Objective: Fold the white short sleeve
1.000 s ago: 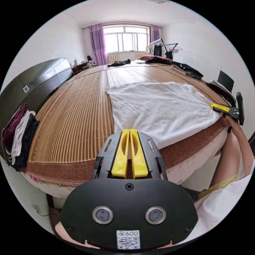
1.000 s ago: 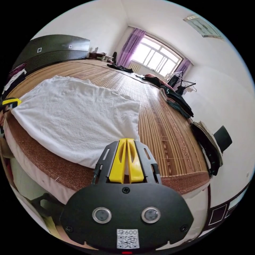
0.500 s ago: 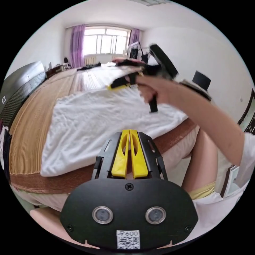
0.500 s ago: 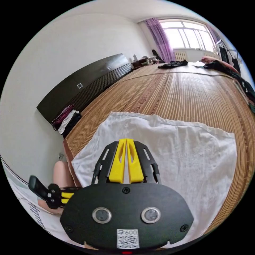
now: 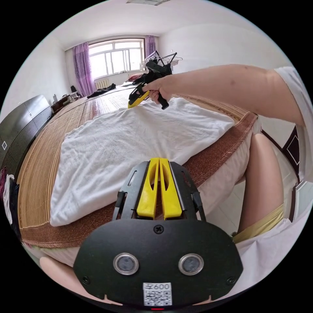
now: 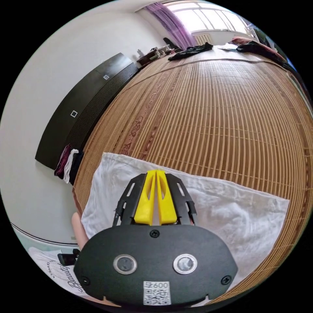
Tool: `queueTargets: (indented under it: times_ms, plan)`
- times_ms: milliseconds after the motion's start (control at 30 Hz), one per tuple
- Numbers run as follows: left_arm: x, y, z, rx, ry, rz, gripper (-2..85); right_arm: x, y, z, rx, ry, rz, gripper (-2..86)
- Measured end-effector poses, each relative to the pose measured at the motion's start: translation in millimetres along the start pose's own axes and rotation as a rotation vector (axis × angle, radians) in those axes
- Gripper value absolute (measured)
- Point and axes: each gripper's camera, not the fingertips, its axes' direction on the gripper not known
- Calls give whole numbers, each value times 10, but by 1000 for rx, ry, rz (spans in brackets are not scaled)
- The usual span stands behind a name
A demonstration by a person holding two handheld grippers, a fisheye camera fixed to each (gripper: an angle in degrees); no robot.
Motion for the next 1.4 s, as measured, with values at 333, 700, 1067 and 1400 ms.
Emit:
queueTargets:
  times_ms: [333, 700, 1067, 1400]
  plan:
    - [395, -137, -603, 19, -24, 24, 0, -369, 308, 8, 167, 319, -25, -8]
    - [224, -408, -2024, 68, 7, -110, 57, -1995, 2758, 145, 32, 77, -668, -8]
    - [-2130, -576, -3937, -91, 419, -246, 164, -1843, 3995, 541, 147, 159, -460, -8]
    - [-2590, -1395, -4272, -288, 582, -170, 168, -1601, 4304, 672, 182, 122, -420, -8]
